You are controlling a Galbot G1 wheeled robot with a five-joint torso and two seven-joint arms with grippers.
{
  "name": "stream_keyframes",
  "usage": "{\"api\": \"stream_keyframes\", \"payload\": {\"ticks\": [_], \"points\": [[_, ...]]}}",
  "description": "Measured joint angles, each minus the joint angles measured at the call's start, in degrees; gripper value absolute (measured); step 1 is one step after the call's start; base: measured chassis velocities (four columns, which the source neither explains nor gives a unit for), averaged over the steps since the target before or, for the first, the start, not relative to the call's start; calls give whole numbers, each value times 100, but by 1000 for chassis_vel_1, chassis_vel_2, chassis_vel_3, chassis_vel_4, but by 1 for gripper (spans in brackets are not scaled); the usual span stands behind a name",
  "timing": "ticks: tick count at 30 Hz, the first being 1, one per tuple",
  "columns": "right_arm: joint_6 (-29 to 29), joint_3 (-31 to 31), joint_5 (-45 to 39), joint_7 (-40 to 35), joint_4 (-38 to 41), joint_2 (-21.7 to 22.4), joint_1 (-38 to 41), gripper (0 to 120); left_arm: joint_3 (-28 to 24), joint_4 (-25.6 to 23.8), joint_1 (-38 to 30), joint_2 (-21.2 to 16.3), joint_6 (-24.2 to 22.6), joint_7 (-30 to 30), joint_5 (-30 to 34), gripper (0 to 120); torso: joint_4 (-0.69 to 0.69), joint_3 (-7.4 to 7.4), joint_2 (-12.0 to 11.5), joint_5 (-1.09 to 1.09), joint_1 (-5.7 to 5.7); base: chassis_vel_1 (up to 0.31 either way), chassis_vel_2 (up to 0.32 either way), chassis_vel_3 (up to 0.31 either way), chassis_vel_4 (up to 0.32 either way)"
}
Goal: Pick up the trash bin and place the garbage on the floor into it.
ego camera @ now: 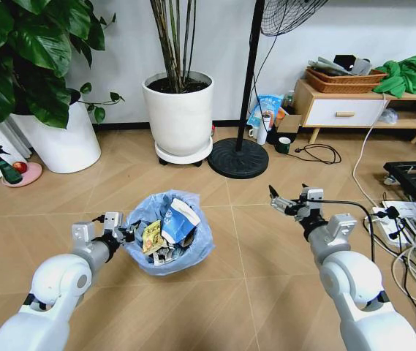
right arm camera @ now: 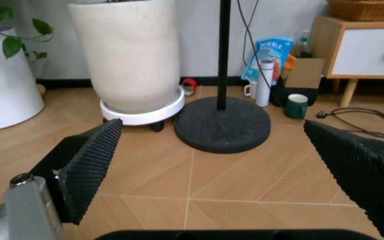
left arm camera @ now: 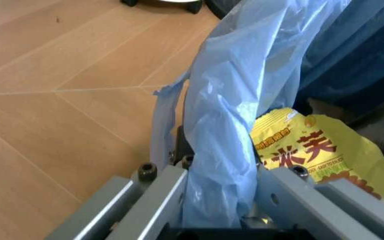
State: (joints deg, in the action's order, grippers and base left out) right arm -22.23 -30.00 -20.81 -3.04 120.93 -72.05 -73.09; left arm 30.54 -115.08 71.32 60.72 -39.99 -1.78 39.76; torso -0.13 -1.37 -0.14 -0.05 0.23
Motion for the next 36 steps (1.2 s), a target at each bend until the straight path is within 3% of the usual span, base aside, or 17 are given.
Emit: {"api": "stream_keyframes", "payload": {"ticks": [36], "points": [[28,145,393,176,-76,-153,-92,100,20,-32,20,70,20,-2,-45,0,0,0,0,-1,1,88,91,-89,-93]]}}
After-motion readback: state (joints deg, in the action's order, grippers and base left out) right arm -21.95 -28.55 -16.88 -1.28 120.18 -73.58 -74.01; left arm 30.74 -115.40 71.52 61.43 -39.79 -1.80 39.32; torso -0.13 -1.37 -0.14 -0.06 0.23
